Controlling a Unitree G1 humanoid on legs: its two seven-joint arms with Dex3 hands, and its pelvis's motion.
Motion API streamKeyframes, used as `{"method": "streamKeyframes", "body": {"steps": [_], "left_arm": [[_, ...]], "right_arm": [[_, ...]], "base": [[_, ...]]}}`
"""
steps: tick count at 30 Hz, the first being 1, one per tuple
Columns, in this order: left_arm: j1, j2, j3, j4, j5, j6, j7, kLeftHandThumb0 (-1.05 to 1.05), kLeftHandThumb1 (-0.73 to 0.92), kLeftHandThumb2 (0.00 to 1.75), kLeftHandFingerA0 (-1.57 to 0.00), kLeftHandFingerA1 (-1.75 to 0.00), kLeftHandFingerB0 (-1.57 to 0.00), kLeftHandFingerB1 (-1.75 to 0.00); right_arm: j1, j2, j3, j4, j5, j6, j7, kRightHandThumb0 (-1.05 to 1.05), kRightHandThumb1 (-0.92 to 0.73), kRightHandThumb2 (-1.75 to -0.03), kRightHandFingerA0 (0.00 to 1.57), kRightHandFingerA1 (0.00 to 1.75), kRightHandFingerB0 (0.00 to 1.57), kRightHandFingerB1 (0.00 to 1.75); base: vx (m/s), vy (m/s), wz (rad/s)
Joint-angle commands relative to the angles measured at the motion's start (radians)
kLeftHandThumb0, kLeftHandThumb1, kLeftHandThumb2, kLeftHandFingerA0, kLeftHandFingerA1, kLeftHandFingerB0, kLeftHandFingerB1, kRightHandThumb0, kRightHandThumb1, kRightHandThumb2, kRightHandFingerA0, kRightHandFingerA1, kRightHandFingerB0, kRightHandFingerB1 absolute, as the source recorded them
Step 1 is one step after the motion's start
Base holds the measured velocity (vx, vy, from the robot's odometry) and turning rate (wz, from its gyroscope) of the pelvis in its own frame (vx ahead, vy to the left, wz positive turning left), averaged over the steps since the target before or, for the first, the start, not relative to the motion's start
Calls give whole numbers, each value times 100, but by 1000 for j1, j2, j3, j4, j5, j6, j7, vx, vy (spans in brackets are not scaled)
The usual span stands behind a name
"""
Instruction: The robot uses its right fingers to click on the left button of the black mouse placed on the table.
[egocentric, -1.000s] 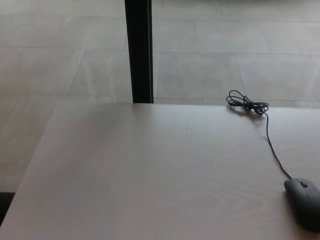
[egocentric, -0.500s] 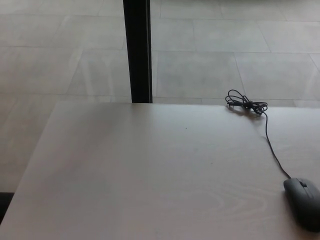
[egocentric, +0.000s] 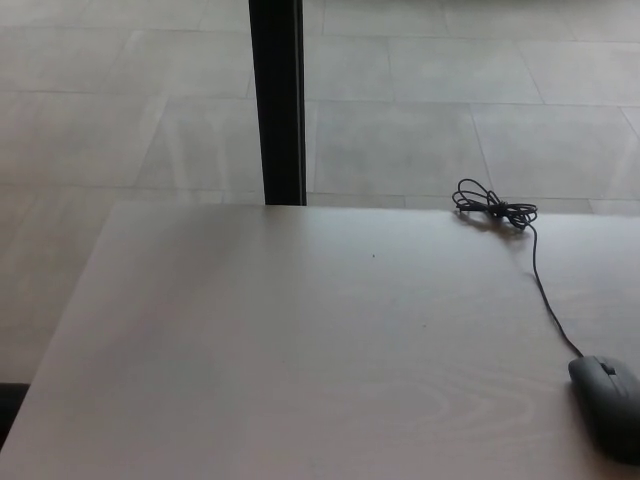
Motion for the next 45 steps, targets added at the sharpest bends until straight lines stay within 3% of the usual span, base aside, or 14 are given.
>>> {"method": "streamKeyframes", "body": {"steps": [1,3,5,6,13,14,15,19,23,25,34,35,44,45], "left_arm": [[-5,41,8,6,-57,-21,-62,-79,92,70,-57,-77,-37,-44],[-2,41,-12,7,-35,-32,-60,-76,75,113,-50,-73,-34,-55],[-6,41,-11,9,-35,-27,-51,-77,74,112,-52,-71,-37,-55],[-4,39,-15,3,-31,-31,-47,-80,92,73,-54,-66,-40,-44],[-6,44,-12,-7,-34,-33,-40,-84,77,87,-55,-65,-41,-49],[-7,42,0,-7,-50,-31,-62,-80,92,70,-47,-64,-42,-44],[-10,42,-1,-6,-48,-29,-51,-80,92,69,-50,-64,-45,-44],[-9,46,-10,-18,-39,-29,-54,-81,92,74,-55,-64,-41,-44],[-15,48,-7,-7,-44,-29,-74,-79,92,72,-55,-72,-41,-45],[-14,47,-13,-11,-37,-31,-59,-81,92,72,-61,-69,-42,-45],[-12,46,-5,-13,-51,-28,-70,-79,92,72,-46,-60,-38,-43],[-13,48,-2,-9,-53,-29,-69,-76,74,112,-65,-77,-36,-56],[-5,54,-37,-15,-46,-43,-65,-80,92,74,-52,-63,-40,-43],[-7,55,-35,-12,-52,-41,-64,-78,73,111,-68,-76,-41,-56]], "right_arm": [[-60,-162,294,69,-470,-64,17,-85,-86,-67,89,135,38,32],[-73,-169,327,87,-492,-79,10,-84,-86,-69,82,142,39,33],[-85,-172,353,92,-512,-69,6,-82,-68,-105,88,115,35,48],[-98,-171,378,108,-531,-75,-3,-80,-84,-66,83,97,45,34],[-168,-154,517,190,-586,-59,41,-80,-85,-67,76,123,40,33],[-175,-147,537,206,-594,-57,43,-83,-70,-106,63,68,33,47],[-179,-147,550,216,-600,-66,36,-81,-85,-66,71,64,41,33],[-198,-132,583,249,-590,-73,11,-83,-82,-70,72,150,42,34],[-209,-108,628,267,-603,-66,-6,-80,-66,-105,70,77,38,49],[-218,-104,646,284,-597,-81,-9,-79,-82,-65,77,74,46,34],[-264,-127,721,325,-643,-86,-11,-80,-85,-66,55,57,44,34],[-271,-136,726,324,-651,-75,4,-79,-86,-66,49,54,42,34],[-279,-164,716,317,-668,-92,7,-77,-84,-66,54,48,46,34],[-277,-164,713,317,-669,-95,9,-77,-85,-66,51,50,46,34]], "base": [[0,0,0],[0,0,0],[0,0,0],[0,0,0],[0,0,0],[0,0,0],[0,0,0],[0,0,0],[0,0,0],[0,0,0],[0,0,0],[0,0,0],[0,0,0],[0,0,0]]}}
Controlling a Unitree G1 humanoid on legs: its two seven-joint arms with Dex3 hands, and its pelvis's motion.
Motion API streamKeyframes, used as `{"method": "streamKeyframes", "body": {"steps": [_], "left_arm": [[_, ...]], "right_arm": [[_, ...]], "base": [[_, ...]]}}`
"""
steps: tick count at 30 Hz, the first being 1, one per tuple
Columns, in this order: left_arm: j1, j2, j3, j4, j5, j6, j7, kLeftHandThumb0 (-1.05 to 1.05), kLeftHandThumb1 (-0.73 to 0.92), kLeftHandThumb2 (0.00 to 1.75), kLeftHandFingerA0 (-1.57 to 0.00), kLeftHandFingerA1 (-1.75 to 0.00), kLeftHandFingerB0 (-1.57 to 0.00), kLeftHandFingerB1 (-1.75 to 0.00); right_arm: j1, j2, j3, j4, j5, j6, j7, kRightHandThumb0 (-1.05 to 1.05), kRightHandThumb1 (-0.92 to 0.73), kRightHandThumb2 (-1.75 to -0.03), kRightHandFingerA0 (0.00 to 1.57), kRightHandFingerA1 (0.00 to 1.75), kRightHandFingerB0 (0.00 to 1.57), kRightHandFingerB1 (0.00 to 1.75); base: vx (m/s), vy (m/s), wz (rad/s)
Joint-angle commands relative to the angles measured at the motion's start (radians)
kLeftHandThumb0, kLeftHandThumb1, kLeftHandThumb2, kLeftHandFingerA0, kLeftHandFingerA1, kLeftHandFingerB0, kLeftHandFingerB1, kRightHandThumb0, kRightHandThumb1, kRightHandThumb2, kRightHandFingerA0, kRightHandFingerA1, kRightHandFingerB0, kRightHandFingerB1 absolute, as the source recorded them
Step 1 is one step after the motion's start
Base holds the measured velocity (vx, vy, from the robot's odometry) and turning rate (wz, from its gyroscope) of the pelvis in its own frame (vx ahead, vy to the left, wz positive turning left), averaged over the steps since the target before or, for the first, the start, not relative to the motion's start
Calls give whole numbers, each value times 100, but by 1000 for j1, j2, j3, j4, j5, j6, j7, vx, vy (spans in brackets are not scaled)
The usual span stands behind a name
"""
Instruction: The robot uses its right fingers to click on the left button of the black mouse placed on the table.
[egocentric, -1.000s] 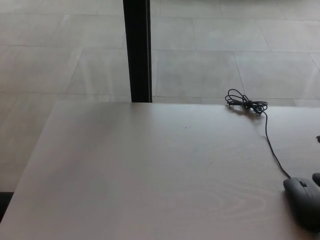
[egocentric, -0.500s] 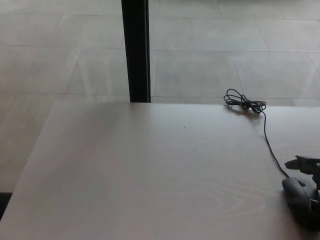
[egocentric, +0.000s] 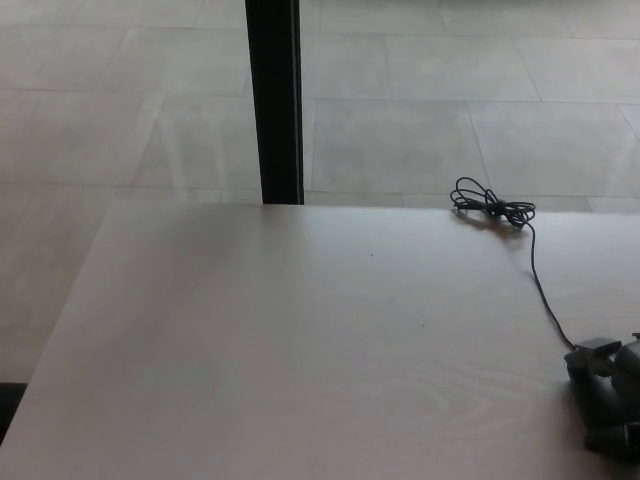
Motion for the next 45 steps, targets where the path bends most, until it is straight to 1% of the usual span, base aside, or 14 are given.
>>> {"method": "streamKeyframes", "body": {"steps": [1,2,11,12,15,16,17,29,35,39,41,43,44,45], "left_arm": [[4,25,-4,3,-34,-29,-11,-78,73,111,-68,-76,-41,-56],[6,20,13,5,-57,-21,-29,-80,92,70,-59,-69,-43,-43],[9,13,20,10,-84,-31,-34,-79,92,71,-50,-63,-45,-45],[9,14,19,13,-85,-32,-36,-79,92,74,-50,-66,-40,-45],[5,16,22,18,-91,-31,-19,-77,92,71,-55,-64,-46,-46],[6,15,28,17,-100,-31,-29,-77,92,72,-50,-63,-43,-46],[8,15,21,18,-96,-34,-32,-77,92,74,-58,-65,-44,-44],[4,12,16,17,-117,-31,-24,-81,92,72,-56,-67,-46,-46],[12,8,-18,7,-93,-56,-15,-81,92,76,-59,-67,-46,-46],[7,9,-15,8,-107,-50,-23,-79,92,73,-59,-67,-46,-46],[5,7,-22,4,-100,-63,-4,-80,92,74,-61,-64,-49,-45],[2,9,-26,3,-100,-61,-12,-81,92,76,-56,-64,-42,-44],[4,11,-29,3,-98,-62,-20,-82,92,78,-52,-63,-42,-43],[6,12,-32,4,-95,-64,-26,-82,92,78,-52,-63,-42,-43]], "right_arm": [[0,-26,-5,4,-60,-37,23,-77,-85,-66,51,50,46,34],[6,-27,-11,3,-53,-47,23,-77,-85,-66,53,50,47,35],[3,-12,-38,45,-52,-91,15,-78,-86,-66,55,59,46,35],[5,-6,-46,56,-36,-87,28,-78,-69,-107,49,64,39,50],[13,4,-61,65,-21,-91,30,-80,-86,-66,53,53,47,35],[43,29,-108,83,55,-80,43,-77,-81,-68,80,144,46,36],[50,34,-121,88,64,-78,43,-77,-79,-70,83,155,48,37],[107,105,-228,251,155,-171,46,-81,-87,-68,77,140,46,36],[123,103,-204,255,110,-185,9,-86,-70,-83,86,97,46,43],[103,80,-154,272,70,-217,20,-78,-85,-66,75,113,46,37],[75,29,-98,245,-18,-228,-12,-81,-84,-66,64,62,48,37],[67,13,-81,224,-35,-208,-9,-82,-86,-66,58,57,46,35],[60,-4,-68,200,-54,-202,3,-83,-72,-110,60,68,38,51],[54,-24,-57,175,-71,-203,17,-83,-72,-110,60,68,38,51]], "base": [[0,0,0],[0,0,0],[0,0,0],[0,0,0],[0,0,0],[0,0,0],[0,0,0],[0,0,0],[0,0,0],[0,0,0],[0,0,0],[0,0,0],[0,0,0],[0,0,0]]}}
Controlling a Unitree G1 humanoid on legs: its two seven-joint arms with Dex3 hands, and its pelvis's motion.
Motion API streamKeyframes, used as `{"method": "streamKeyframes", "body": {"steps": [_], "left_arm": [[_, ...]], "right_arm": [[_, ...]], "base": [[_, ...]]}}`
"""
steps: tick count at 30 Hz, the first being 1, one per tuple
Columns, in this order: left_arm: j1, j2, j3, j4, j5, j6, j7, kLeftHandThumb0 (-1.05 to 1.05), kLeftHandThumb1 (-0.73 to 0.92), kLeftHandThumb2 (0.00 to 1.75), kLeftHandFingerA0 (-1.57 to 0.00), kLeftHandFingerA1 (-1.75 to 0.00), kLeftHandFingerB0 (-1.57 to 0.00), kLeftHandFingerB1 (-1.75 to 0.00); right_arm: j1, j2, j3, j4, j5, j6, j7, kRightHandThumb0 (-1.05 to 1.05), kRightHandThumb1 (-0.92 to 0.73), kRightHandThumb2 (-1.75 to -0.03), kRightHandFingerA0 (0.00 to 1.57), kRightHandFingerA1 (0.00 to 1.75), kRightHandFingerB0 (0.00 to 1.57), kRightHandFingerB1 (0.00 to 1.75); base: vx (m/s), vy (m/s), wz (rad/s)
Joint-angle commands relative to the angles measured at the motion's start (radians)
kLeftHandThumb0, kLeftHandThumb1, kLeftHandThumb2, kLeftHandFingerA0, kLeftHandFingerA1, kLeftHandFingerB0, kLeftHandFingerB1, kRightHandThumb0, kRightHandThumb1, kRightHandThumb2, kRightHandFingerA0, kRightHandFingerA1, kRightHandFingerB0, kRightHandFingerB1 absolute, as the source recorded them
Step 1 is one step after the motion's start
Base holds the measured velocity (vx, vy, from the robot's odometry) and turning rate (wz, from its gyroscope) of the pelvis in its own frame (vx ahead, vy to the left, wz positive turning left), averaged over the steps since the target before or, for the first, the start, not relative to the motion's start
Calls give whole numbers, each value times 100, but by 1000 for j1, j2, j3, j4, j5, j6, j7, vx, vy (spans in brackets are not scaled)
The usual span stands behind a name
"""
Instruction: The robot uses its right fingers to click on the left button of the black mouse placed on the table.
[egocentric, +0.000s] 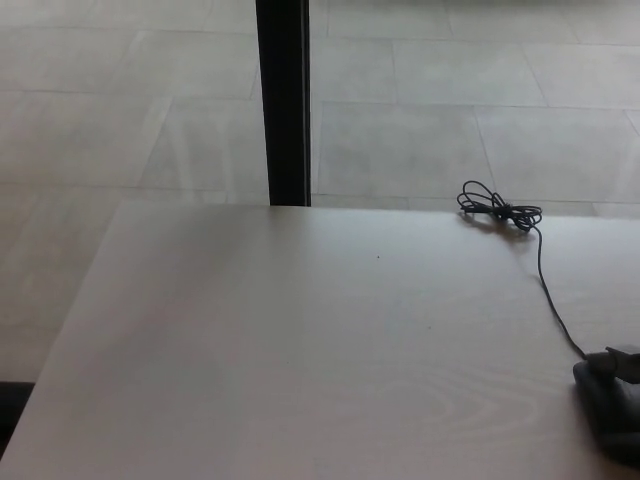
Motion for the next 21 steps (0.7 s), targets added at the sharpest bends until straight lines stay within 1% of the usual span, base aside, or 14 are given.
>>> {"method": "streamKeyframes", "body": {"steps": [1,2,3,5,6,7,11,12,13,15,16,17,20,21], "left_arm": [[-2,12,-13,-3,-6,-26,-5,-82,92,77,-51,-60,-46,-42],[-3,10,-8,-10,-14,-27,-15,-82,92,77,-49,-60,-46,-43],[-4,11,-11,-10,-11,-29,-13,-82,92,78,-50,-60,-45,-42],[-9,14,-15,-4,-6,-29,-6,-80,92,78,-53,-60,-47,-43],[-9,14,-15,-4,-7,-25,-7,-81,92,78,-53,-60,-47,-43],[-5,13,-21,-4,0,-37,-6,-82,92,78,-55,-61,-48,-43],[-3,11,-28,-5,0,-42,-5,-84,92,78,-52,-58,-48,-42],[-1,10,-30,-8,-1,-46,-9,-85,92,79,-50,-58,-47,-42],[2,12,-35,-15,2,-42,-7,-83,92,79,-49,-55,-47,-41],[3,14,-39,-18,2,-39,-5,-83,92,79,-49,-55,-47,-41],[4,12,-38,-12,-1,-45,-7,-85,92,79,-52,-59,-47,-42],[-2,13,-34,-10,-5,-38,6,-85,92,78,-56,-61,-48,-42],[-6,12,-27,-2,-12,-48,-4,-84,92,78,-57,-61,-50,-43],[-5,11,-22,-3,-19,-46,-11,-85,92,77,-50,-61,-48,-43]], "right_arm": [[18,-75,91,-60,-169,42,58,-85,-91,-68,50,55,43,34],[10,-91,107,-84,-207,52,40,-87,-90,-68,37,56,43,34],[8,-97,113,-91,-218,53,27,-86,-90,-68,44,57,43,34],[7,-106,123,-113,-230,62,29,-85,-90,-67,45,58,44,34],[11,-106,128,-126,-234,80,45,-86,-90,-67,41,55,42,33],[21,-109,133,-134,-238,82,39,-88,-91,-68,41,67,42,34],[41,-105,140,-130,-230,108,44,-86,-87,-67,35,66,45,35],[48,-104,139,-119,-222,101,29,-85,-85,-66,41,78,46,37],[58,-102,145,-106,-224,112,36,-91,-70,-86,52,101,40,45],[62,-101,148,-104,-227,120,41,-91,-70,-86,52,101,40,45],[73,-95,157,-82,-240,130,13,-92,-69,-88,44,81,41,44],[75,-92,161,-69,-245,129,-4,-88,-88,-66,42,81,47,38],[94,-86,153,-71,-221,134,0,-88,-89,-67,47,92,45,37],[96,-83,147,-64,-206,121,-5,-88,-89,-67,49,94,46,39]], "base": [[0,0,0],[0,0,0],[0,0,0],[0,0,0],[0,0,0],[0,0,0],[0,0,0],[0,0,0],[0,0,0],[0,0,0],[0,0,0],[0,0,0],[0,0,0],[0,0,0]]}}
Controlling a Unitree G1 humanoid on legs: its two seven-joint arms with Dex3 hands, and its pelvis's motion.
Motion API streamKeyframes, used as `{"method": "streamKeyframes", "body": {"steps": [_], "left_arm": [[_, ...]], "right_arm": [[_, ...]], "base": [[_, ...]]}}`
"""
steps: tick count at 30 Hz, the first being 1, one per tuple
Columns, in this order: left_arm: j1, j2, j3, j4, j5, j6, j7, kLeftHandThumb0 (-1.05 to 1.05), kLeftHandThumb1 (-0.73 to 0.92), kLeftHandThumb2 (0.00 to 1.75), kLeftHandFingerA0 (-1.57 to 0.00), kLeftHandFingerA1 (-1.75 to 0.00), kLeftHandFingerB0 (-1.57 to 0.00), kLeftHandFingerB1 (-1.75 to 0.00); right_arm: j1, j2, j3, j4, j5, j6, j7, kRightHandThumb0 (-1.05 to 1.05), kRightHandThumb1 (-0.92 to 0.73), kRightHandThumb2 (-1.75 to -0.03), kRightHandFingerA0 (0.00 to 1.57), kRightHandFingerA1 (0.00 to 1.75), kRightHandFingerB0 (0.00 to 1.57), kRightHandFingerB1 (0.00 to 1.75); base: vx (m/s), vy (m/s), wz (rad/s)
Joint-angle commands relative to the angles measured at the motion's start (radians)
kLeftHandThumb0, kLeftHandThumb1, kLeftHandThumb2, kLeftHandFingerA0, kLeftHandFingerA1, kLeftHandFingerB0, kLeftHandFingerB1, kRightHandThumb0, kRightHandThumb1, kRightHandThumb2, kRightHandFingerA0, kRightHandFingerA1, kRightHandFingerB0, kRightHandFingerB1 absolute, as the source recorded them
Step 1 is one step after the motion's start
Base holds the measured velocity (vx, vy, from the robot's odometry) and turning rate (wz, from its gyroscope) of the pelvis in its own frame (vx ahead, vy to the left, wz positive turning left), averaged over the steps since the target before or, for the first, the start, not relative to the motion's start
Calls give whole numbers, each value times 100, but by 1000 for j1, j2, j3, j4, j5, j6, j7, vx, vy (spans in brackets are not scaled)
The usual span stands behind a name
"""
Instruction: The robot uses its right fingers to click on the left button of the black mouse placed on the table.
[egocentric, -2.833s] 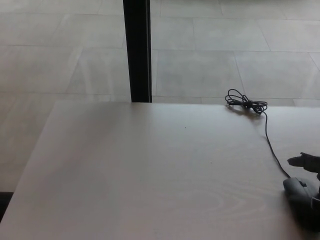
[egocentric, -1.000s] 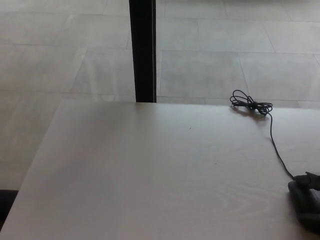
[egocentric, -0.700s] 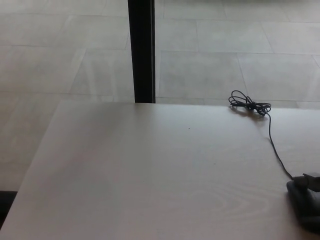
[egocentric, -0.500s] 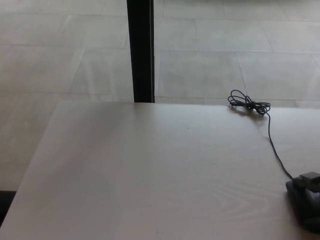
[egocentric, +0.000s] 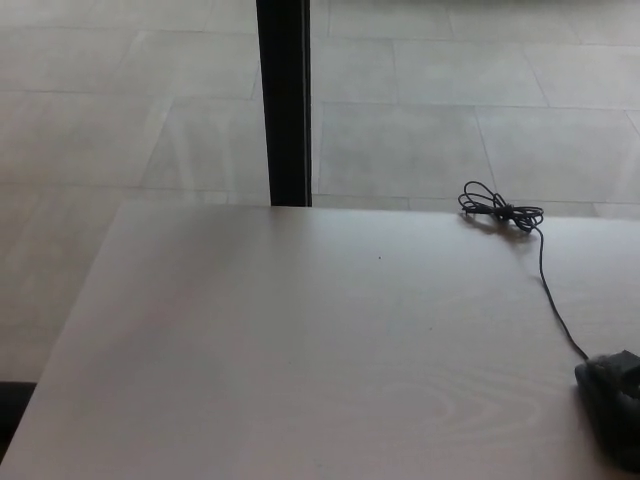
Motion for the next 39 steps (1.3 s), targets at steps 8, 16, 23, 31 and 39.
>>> {"method": "streamKeyframes", "body": {"steps": [8,16,23,31,39], "left_arm": [[1,7,25,-2,-29,-34,-4,-86,92,78,-59,-65,-46,-45],[17,10,6,-8,-19,-42,-18,-86,92,78,-49,-58,-47,-42],[25,11,7,-15,-25,-40,-30,-86,92,78,-49,-58,-47,-42],[27,11,4,-19,-27,-41,-32,-86,92,78,-49,-58,-47,-42],[30,7,4,-20,-28,-42,-31,-86,92,78,-49,-58,-47,-42]], "right_arm": [[57,48,-73,104,124,-87,45,-81,-82,-68,59,144,50,40],[-15,67,-182,29,238,-37,198,-75,-69,-113,112,139,43,55],[-34,76,-248,-51,283,31,293,-84,-90,-67,74,154,46,35],[-14,83,-277,-81,277,44,325,-84,-90,-67,74,154,46,35],[-15,84,-283,-87,276,50,340,-84,-90,-67,74,154,46,35]], "base": [[0,0,0],[0,0,0],[0,0,0],[0,0,0],[0,0,0]]}}
